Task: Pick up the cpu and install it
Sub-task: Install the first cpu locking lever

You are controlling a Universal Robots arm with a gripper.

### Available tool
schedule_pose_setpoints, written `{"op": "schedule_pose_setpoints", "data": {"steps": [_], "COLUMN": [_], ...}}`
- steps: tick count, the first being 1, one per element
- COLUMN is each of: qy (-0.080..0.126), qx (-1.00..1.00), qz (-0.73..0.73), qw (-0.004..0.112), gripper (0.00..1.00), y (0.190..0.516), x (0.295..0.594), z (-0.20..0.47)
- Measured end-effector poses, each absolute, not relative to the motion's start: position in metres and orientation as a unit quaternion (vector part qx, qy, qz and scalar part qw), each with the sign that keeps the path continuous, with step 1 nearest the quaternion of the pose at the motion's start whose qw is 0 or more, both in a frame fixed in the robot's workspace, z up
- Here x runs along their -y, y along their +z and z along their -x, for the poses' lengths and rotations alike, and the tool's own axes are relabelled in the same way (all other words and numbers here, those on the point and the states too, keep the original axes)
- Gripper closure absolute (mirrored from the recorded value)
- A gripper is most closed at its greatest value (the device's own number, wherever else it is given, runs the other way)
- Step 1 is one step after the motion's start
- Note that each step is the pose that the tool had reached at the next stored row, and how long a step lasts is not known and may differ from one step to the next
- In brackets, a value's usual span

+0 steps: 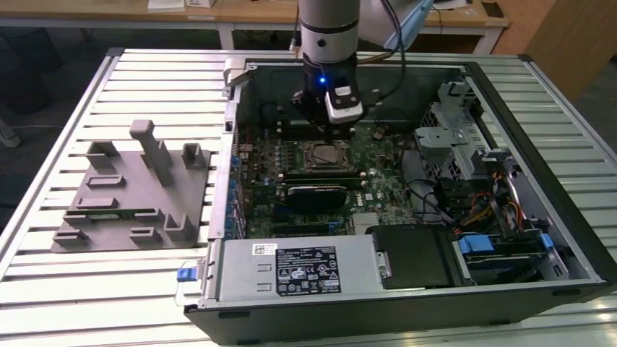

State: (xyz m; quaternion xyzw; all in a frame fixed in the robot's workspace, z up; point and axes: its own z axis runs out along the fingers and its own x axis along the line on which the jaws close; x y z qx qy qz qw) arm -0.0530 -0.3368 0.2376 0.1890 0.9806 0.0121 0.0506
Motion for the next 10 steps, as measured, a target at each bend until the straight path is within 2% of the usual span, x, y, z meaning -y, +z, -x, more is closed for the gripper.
{"op": "schedule_pose_setpoints", "data": {"steps": [10], "qy": [0.004], "qx": [-0.988], "qz": [-0.151], "qw": [0.042], "gripper": [0.89], "y": [0.2364], "x": [0.3373], "z": [0.053]}}
